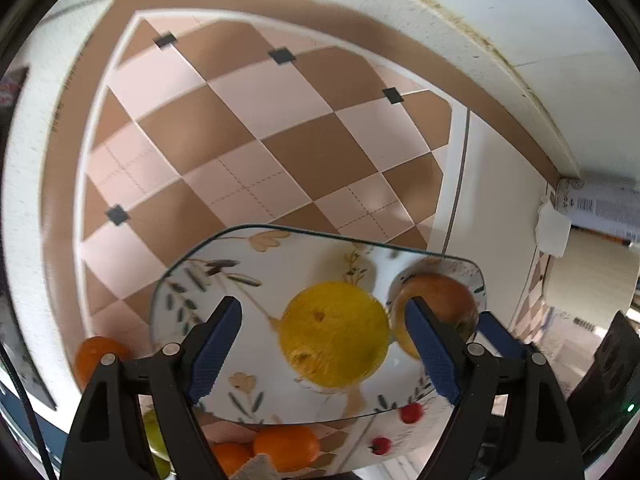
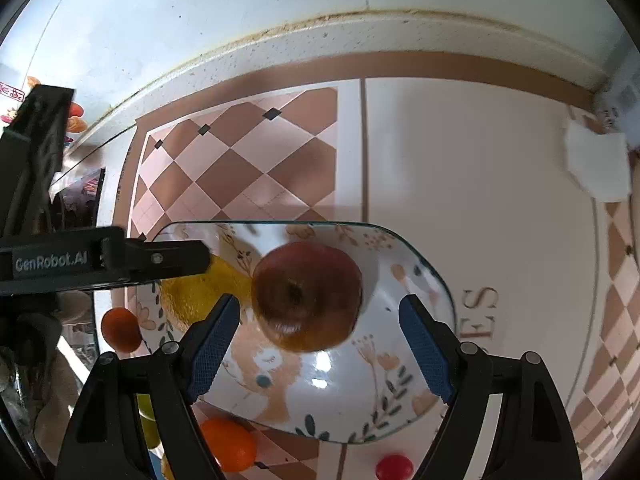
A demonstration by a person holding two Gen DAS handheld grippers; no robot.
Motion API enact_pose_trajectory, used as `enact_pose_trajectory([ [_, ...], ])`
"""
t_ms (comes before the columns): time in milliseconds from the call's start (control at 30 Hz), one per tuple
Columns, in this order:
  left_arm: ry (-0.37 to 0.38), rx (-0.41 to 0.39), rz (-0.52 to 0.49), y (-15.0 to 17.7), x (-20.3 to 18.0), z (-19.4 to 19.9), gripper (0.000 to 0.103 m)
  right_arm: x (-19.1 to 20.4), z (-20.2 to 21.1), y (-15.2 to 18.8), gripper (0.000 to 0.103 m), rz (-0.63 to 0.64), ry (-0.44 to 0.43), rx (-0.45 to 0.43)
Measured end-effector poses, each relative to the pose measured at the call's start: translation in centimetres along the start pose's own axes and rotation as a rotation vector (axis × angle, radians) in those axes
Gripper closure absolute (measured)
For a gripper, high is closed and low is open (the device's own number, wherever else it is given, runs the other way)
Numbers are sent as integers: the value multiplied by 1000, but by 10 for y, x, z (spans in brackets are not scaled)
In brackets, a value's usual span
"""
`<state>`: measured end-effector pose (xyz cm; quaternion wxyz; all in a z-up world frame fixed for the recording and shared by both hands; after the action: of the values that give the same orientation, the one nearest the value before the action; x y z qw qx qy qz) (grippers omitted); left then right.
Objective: Organize fruits
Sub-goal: 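Lower the lemon onto the deer plate and open left tool while right tool releases the apple there, then lift both tools away from the plate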
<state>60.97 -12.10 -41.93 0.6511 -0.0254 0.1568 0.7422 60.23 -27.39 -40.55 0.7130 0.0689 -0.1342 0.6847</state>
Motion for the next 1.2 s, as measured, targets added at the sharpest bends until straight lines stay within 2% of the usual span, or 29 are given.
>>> enact_pose_trajectory([
  [200,-183,-208,-86,18,17,42,20,-7,25,24,19,-21,79,-33],
  [500,-307,-399,-158,66,28,83,20,10,65,73,19,-20,146,-98],
  [700,-322,-448,-201,103,29,101,20,32,99,99,19,-5,160,-152],
  [1200,-275,-569,-257,182,22,161,20,66,190,158,19,-13,148,-283],
])
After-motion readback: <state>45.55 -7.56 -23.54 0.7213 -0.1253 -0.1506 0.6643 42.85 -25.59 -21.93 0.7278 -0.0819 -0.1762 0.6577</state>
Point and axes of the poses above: each gripper's, at about its wrist camera, not at the fingertips, and z roughly against the way its jaws point, x to its left, y to its underside, the point moved 9 cm from there along -z, roughly the way its jaws point, and after that the axes turned 3 degrees about -y, right-handed, at the moved point
